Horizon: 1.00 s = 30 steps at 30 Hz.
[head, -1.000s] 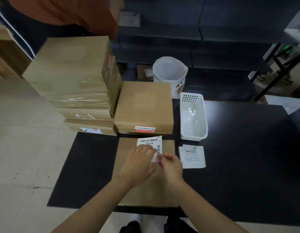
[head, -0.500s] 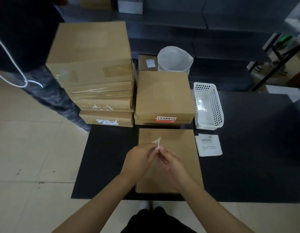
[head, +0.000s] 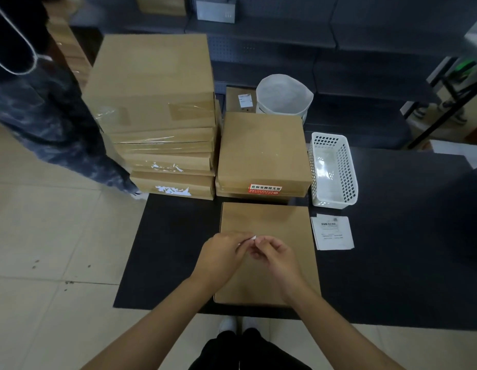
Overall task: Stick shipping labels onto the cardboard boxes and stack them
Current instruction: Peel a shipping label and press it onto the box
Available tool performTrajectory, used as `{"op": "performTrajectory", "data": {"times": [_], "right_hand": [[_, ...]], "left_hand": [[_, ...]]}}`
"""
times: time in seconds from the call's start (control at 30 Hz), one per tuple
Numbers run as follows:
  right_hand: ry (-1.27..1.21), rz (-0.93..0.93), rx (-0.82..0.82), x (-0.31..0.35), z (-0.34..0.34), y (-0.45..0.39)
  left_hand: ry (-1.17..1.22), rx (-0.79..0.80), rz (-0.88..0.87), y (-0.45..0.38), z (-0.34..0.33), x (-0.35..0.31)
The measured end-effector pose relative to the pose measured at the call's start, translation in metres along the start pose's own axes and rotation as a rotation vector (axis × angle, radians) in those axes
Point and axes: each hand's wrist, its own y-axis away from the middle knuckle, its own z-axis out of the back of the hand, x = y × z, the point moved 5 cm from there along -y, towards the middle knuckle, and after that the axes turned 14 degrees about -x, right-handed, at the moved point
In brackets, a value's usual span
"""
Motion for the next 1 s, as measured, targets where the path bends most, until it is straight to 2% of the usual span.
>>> {"op": "performTrajectory", "data": {"times": [0.13,0.27,0.57,0.7,0.8,0.9,1.0], "right_hand": [[0.023,0.023,0.005,0.002,0.003,0.000],[0.040,0.069,-0.001,0.006,0.008,0.002],[0.142,0.248,0.047,0.012,0.016,0.003],[0.209,0.308,0.049,0.016,0.018,0.004],[0.191,0.233,0.000,0.013,0.022,0.001],[0.087,0.025,-0.101,0.004,0.032,-0.011],[-0.069,-0.141,-0.123,-0.003,0.037,-0.018]], "left_hand": [[0.001,0.013,-0.037,0.001,-0.003,-0.004],[0.024,0.093,-0.024,0.002,-0.008,-0.007],[0.180,0.160,0.110,-0.002,-0.009,-0.009],[0.203,0.098,0.194,-0.005,-0.010,-0.006],[0.213,-0.051,0.384,-0.010,-0.003,0.003],[0.329,-0.162,0.640,-0.013,0.003,0.014],[0.326,-0.153,0.655,-0.014,0.001,0.015]]}}
